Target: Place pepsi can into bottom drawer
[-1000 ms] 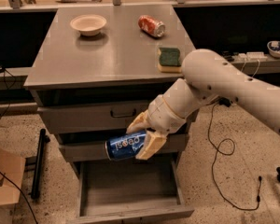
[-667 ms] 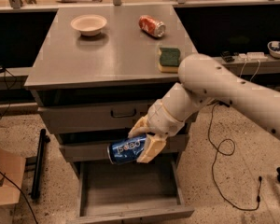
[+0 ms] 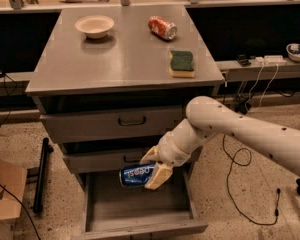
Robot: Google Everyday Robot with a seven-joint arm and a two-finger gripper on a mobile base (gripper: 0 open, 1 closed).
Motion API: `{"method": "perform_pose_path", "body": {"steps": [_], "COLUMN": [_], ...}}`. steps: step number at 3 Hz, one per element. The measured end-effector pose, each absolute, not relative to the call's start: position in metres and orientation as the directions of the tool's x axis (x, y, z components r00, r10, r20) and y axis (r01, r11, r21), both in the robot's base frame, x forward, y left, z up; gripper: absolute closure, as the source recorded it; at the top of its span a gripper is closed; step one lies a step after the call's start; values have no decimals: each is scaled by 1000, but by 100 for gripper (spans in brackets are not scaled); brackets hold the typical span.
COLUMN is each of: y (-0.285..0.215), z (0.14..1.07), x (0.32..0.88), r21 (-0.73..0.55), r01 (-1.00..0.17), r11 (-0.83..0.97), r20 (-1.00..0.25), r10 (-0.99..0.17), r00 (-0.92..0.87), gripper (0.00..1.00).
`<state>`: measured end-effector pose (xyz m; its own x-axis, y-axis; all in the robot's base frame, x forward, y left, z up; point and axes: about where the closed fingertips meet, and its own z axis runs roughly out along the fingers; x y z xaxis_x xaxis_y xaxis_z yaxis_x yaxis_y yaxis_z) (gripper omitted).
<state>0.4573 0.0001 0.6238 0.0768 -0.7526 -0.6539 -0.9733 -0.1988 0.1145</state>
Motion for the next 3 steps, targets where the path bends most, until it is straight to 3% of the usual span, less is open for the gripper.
{"method": "perform_pose_path", "body": {"steps": [1,3], "y": [-2,5], "z": [545,523], "x": [475,476], "r21": [130,148], "r01": [-987,-987], "r11": [-94,-69], "r20": [-683,-698], "r10": [-731,-714], "r00": [-21,-54], "gripper": [100,100]}}
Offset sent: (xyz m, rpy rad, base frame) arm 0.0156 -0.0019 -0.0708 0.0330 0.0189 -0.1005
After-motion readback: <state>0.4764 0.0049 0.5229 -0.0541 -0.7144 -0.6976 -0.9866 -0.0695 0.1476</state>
